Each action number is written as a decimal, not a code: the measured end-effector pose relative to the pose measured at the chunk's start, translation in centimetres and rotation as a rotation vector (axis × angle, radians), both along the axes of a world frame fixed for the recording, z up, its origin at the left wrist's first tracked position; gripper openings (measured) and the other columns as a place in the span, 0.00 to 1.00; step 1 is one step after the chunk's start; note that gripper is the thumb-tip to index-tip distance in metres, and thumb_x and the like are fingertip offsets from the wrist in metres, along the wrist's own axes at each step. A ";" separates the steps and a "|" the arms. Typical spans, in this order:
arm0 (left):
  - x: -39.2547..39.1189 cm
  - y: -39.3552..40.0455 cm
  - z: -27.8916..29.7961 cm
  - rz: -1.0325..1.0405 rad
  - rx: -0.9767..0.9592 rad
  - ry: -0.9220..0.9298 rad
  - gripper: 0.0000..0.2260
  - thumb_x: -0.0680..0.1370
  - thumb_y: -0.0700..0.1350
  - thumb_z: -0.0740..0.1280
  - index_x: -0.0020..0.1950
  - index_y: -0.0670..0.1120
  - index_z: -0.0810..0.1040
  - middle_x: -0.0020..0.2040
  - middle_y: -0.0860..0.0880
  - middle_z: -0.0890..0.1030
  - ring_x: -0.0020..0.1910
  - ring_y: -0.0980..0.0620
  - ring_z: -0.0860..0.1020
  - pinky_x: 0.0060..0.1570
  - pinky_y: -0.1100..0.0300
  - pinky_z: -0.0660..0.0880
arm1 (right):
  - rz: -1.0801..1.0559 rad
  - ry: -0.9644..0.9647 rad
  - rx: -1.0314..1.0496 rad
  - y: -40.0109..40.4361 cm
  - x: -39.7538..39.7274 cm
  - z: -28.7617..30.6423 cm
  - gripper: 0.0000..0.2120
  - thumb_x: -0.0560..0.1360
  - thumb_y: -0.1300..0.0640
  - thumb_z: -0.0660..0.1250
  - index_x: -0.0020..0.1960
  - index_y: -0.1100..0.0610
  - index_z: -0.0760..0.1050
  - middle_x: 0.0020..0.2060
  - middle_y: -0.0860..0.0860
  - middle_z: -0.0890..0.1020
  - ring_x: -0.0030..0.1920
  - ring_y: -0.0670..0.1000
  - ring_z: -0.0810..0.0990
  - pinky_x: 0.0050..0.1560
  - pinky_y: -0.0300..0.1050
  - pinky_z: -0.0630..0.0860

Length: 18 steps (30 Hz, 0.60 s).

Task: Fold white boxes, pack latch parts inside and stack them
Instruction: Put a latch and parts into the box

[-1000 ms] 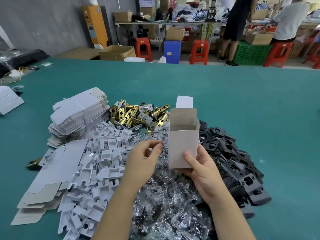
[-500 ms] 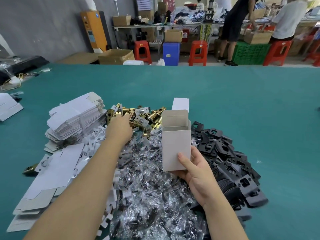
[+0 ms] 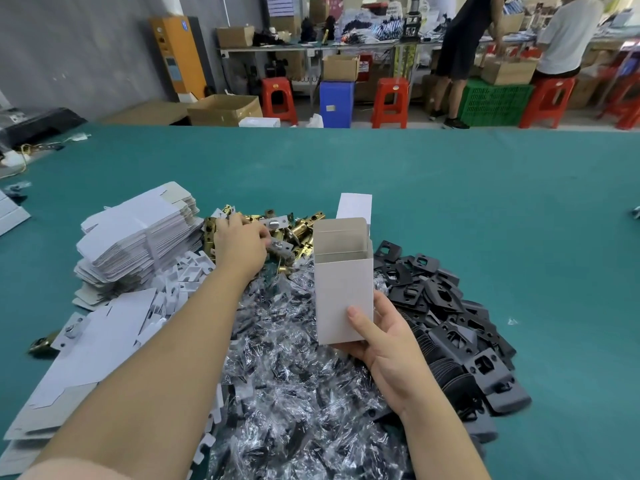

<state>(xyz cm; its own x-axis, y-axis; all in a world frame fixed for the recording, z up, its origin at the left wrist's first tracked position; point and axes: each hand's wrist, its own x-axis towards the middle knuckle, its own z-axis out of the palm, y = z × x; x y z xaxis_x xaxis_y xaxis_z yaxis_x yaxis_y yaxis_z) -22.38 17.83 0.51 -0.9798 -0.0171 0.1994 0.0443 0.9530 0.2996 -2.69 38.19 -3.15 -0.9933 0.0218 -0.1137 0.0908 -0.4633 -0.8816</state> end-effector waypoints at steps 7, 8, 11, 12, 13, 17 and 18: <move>-0.3 0.2 1.2 0.030 0.117 -0.037 0.09 0.83 0.47 0.66 0.53 0.52 0.86 0.63 0.46 0.76 0.67 0.41 0.64 0.68 0.44 0.65 | 0.008 0.000 -0.003 0.1 -0.1 0.0 0.25 0.73 0.52 0.74 0.68 0.52 0.74 0.59 0.53 0.85 0.58 0.57 0.85 0.51 0.53 0.84; -0.4 0.1 1.6 0.030 0.160 -0.045 0.09 0.83 0.46 0.65 0.54 0.52 0.85 0.62 0.46 0.79 0.66 0.41 0.67 0.66 0.45 0.68 | 0.008 0.000 -0.005 0.1 -0.1 0.0 0.25 0.73 0.52 0.74 0.68 0.52 0.74 0.59 0.52 0.85 0.58 0.57 0.85 0.51 0.53 0.84; -0.2 -0.5 2.9 -0.031 0.357 -0.058 0.07 0.82 0.43 0.66 0.54 0.48 0.84 0.49 0.49 0.83 0.46 0.48 0.78 0.48 0.53 0.77 | 0.002 0.002 -0.007 0.1 -0.1 0.0 0.24 0.73 0.53 0.74 0.68 0.53 0.74 0.60 0.53 0.85 0.58 0.57 0.85 0.51 0.54 0.84; 0.0 -0.6 3.4 -0.049 0.420 -0.066 0.06 0.82 0.43 0.66 0.53 0.47 0.83 0.46 0.49 0.83 0.41 0.50 0.77 0.43 0.55 0.76 | 0.000 0.003 -0.008 0.1 -0.1 0.0 0.24 0.73 0.53 0.74 0.68 0.53 0.74 0.60 0.53 0.85 0.58 0.57 0.85 0.51 0.54 0.84; 0.3 -0.8 3.8 -0.059 0.472 -0.079 0.05 0.82 0.42 0.67 0.51 0.46 0.83 0.45 0.49 0.83 0.38 0.50 0.76 0.40 0.56 0.75 | 0.000 0.004 -0.010 0.1 -0.1 0.0 0.24 0.73 0.53 0.74 0.68 0.53 0.74 0.59 0.53 0.85 0.58 0.57 0.85 0.50 0.54 0.84; 2.0 -1.5 5.2 -0.088 0.649 -0.133 0.06 0.82 0.42 0.68 0.48 0.47 0.84 0.46 0.45 0.84 0.39 0.49 0.74 0.36 0.57 0.70 | -0.001 0.012 -0.011 0.1 -0.1 0.1 0.25 0.73 0.53 0.73 0.69 0.54 0.73 0.59 0.51 0.85 0.57 0.57 0.85 0.49 0.55 0.85; 2.7 -1.7 5.5 -0.109 0.687 -0.132 0.07 0.82 0.41 0.68 0.47 0.48 0.84 0.46 0.45 0.84 0.41 0.49 0.74 0.37 0.58 0.70 | 0.000 0.011 -0.004 0.1 -0.1 0.1 0.25 0.73 0.53 0.73 0.69 0.54 0.73 0.59 0.51 0.85 0.57 0.57 0.85 0.51 0.57 0.85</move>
